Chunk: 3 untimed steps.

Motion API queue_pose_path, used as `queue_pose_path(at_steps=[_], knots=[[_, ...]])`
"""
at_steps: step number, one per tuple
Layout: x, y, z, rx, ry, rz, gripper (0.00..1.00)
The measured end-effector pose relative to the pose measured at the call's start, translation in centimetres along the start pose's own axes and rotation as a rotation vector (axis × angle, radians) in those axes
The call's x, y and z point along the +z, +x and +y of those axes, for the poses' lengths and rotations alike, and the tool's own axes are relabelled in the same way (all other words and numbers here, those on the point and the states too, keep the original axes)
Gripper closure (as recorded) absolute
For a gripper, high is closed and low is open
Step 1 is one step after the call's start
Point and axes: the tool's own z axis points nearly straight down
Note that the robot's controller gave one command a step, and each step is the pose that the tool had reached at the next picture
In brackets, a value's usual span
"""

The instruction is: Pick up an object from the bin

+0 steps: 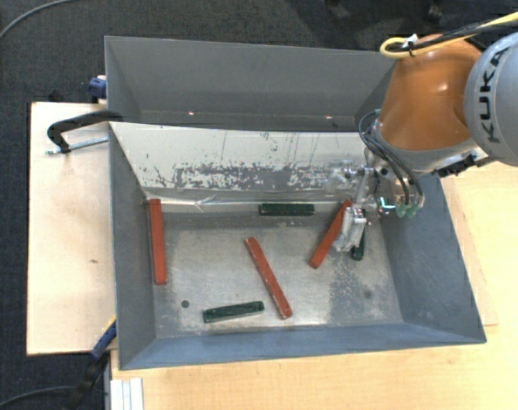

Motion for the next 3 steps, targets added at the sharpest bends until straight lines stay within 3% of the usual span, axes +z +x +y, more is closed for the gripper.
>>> queue_pose_path(at_steps=[1,2,3], knots=[[11.2,-0.5,-1.7,-0.455,0.001,-0.002,0.0],[7.8,-1.3,-2.9,-0.523,0.005,-0.015,0.0],[8.0,-2.1,-3.4,-0.76,0.005,-0.012,0.0]])
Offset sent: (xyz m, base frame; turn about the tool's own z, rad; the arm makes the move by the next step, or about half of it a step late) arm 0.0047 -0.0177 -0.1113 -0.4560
